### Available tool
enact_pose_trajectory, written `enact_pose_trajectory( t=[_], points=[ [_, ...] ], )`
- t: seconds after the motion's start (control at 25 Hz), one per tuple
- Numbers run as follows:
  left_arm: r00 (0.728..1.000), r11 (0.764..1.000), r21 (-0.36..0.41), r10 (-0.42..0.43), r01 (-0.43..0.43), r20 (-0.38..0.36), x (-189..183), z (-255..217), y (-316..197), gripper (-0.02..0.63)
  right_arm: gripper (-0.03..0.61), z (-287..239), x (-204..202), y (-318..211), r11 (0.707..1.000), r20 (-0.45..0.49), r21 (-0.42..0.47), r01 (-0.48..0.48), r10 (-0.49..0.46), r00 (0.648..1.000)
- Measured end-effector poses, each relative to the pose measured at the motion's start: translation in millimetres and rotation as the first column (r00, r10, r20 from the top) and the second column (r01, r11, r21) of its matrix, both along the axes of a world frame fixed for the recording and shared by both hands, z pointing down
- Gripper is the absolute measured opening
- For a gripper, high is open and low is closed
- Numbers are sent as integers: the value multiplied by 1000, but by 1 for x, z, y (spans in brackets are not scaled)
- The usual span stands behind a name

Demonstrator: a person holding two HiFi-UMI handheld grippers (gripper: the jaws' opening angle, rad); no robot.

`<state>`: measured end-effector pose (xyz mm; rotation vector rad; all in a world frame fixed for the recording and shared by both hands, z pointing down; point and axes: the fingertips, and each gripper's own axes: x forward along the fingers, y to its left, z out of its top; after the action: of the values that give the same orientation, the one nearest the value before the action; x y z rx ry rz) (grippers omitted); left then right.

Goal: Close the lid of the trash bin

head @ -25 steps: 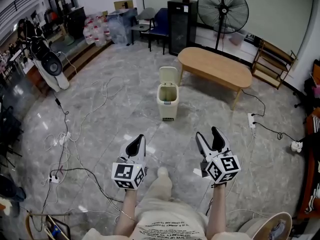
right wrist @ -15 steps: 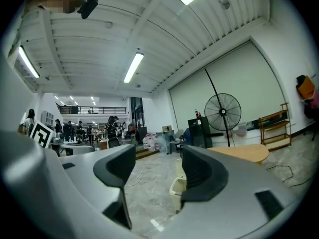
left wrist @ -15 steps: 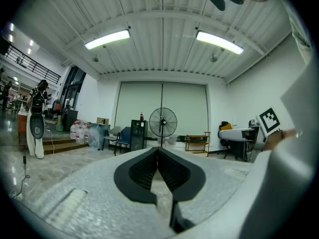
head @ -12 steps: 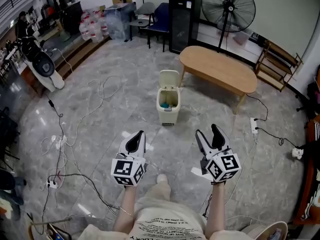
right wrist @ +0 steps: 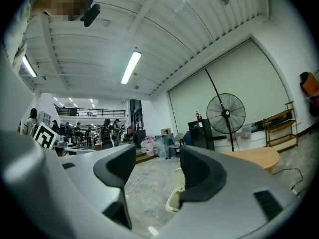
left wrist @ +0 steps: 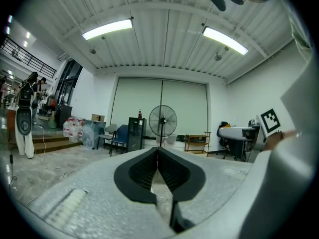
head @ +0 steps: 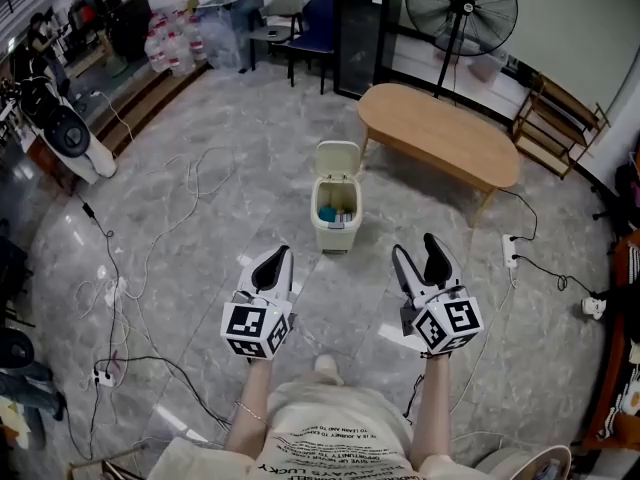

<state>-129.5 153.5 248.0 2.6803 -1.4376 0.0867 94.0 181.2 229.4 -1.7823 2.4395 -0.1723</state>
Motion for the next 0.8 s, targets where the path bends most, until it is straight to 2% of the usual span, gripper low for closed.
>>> enact_pose_trajectory(
  t=[0.28, 0.56, 0.8],
  points=[
    [1000, 1000, -6, -2, 2, -3, -10, 6, -36, 23, 278, 7, -10, -38, 1000, 19, -10, 10, -10, 1000],
    [1000, 1000, -14, 14, -14, 6, 3, 12, -67, 23, 278, 13, -3, -75, 1000, 15, -22, 10, -9, 1000],
    [1000, 999, -46, -4, 5, 14, 3, 21, -109, 23, 278, 23, 0, -125, 998, 22, -48, 28, -27, 999]
  ],
)
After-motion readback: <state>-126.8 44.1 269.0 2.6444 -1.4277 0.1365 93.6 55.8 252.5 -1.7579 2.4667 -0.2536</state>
